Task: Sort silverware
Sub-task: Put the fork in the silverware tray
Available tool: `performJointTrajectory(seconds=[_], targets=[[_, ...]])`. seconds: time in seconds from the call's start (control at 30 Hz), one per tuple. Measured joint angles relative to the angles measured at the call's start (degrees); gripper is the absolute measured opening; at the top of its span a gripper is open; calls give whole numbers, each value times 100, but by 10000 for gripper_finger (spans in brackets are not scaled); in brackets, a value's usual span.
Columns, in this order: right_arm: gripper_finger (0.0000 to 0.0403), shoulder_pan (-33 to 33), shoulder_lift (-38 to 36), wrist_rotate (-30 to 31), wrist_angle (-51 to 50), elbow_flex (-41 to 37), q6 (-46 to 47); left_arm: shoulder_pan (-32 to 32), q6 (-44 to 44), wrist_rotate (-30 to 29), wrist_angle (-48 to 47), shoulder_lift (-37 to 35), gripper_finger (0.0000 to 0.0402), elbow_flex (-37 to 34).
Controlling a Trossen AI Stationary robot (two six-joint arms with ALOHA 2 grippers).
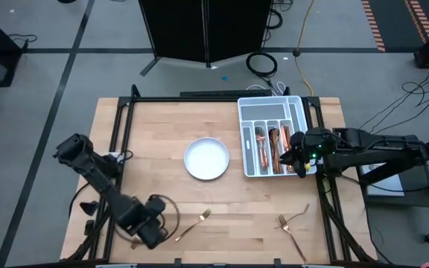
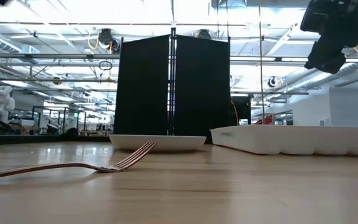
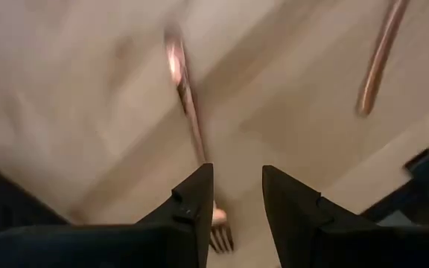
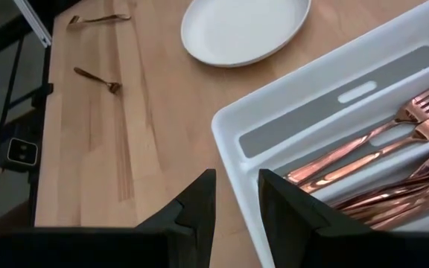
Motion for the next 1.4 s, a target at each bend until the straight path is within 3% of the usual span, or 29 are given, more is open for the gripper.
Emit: performJointTrajectory(seconds=[0.27,0.4,1.03,1.27,1.4], targets=[[93,-2,184,-113,51,0,0,-648,-1012,25,695,156,111,-410],[93,-2,244,-112,80,0,2,-740,-1009,22,1006,285,111,-595],[93,-2,384,-112,170,0,46,-844,-201,309,847,951,111,-663],[93,-2,393,-112,176,0,46,-858,-57,412,1129,1159,111,-662],[93,-2,393,-109,179,0,37,-844,-61,579,1643,1149,111,-1037]])
